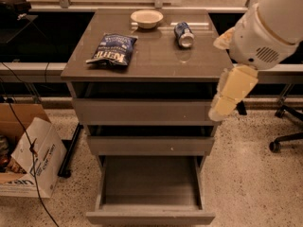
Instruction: Place blue chip bag into bottom drawer
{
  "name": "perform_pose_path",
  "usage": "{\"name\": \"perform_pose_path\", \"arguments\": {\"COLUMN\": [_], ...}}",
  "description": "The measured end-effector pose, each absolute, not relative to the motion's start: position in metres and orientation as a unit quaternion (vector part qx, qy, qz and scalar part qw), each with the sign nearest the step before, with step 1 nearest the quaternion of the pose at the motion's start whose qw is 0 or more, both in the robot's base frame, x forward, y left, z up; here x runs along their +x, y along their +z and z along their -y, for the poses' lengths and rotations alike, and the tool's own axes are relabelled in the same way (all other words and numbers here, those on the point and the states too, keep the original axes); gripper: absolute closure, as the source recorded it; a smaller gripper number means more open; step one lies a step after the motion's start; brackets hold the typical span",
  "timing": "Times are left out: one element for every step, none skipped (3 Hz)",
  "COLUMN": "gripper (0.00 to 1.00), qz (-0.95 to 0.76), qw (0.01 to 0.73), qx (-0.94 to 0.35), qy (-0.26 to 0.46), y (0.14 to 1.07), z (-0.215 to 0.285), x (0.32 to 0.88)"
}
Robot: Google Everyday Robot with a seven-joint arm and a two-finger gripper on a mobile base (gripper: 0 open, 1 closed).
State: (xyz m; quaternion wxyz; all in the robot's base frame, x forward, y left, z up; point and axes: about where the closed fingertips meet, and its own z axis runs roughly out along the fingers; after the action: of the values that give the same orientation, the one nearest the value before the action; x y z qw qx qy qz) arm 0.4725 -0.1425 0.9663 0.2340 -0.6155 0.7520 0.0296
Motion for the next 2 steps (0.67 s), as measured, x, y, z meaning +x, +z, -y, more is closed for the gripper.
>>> {"name": "perform_pose_path", "arguments": {"gripper": [0.0,0.0], "qz": [-0.745,-0.745], "qw": [0.241,0.24], "qx": [-0.617,-0.617], "qy": [0.076,0.081], "y": [0.9546,0.9511], "z": [0.1201,0.1189], "x": [0.4939,0.4971]}}
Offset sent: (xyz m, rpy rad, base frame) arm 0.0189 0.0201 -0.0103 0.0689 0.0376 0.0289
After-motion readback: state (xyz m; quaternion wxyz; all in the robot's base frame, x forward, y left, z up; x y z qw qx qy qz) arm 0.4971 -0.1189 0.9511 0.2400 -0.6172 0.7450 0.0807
